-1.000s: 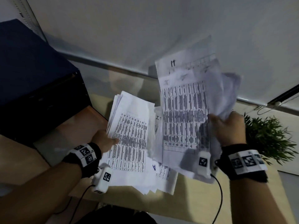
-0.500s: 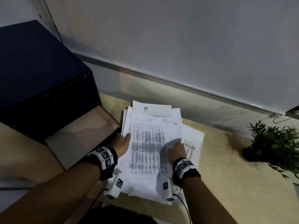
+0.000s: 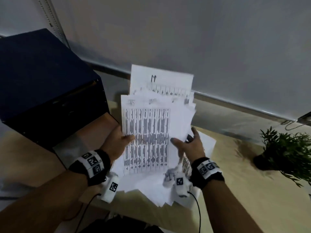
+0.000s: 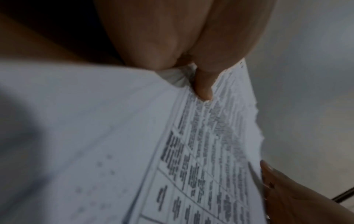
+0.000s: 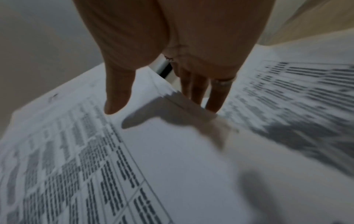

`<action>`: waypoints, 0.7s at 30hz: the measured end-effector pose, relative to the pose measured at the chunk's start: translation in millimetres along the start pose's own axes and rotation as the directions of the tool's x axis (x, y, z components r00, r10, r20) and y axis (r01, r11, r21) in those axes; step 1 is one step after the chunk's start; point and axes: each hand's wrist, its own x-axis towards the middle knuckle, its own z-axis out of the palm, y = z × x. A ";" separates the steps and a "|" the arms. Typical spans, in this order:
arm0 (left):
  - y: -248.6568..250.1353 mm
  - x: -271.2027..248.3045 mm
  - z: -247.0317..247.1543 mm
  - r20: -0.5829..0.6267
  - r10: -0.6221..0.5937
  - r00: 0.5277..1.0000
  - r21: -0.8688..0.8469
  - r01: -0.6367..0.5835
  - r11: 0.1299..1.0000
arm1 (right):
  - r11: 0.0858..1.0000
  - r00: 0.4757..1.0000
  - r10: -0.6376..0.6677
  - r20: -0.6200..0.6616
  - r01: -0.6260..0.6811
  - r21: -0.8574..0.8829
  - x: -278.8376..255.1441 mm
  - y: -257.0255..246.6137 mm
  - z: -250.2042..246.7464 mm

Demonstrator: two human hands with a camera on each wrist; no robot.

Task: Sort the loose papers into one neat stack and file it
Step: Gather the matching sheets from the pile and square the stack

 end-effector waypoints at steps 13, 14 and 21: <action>63.4 -5.0 -1.0 -0.175 0.293 0.940 -0.022 -0.301 0.953 | 0.868 0.874 -0.444 -0.197 0.474 0.148 -43.3 -69.9 22.7; 59.2 -5.5 0.3 -0.185 0.273 0.944 -0.031 -0.284 0.958 | 0.884 0.883 -0.423 -0.203 0.451 0.122 -41.6 -65.9 24.7; 59.6 -6.9 12.6 -0.177 0.066 0.982 -0.004 -0.068 0.998 | 0.962 0.959 -0.251 -0.135 0.262 0.072 -25.6 -42.1 34.1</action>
